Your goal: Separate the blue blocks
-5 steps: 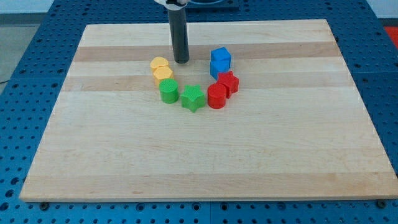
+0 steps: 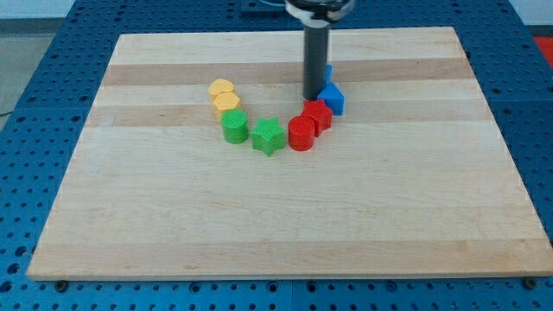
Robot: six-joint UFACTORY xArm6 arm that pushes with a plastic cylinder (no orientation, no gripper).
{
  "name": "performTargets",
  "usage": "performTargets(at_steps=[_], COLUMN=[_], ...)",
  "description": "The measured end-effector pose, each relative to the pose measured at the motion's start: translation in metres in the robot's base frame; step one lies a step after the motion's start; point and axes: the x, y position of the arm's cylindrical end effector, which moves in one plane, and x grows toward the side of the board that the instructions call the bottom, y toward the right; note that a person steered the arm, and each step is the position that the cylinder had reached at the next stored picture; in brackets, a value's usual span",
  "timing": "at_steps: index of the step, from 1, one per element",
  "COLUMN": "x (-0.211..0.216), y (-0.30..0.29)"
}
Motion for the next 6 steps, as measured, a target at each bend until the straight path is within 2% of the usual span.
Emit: performTargets(at_steps=[2,3,4,5,6], x=[-0.034,-0.036,-0.061,-0.067,-0.063], y=[0.012,0.060,0.078,0.029,-0.070])
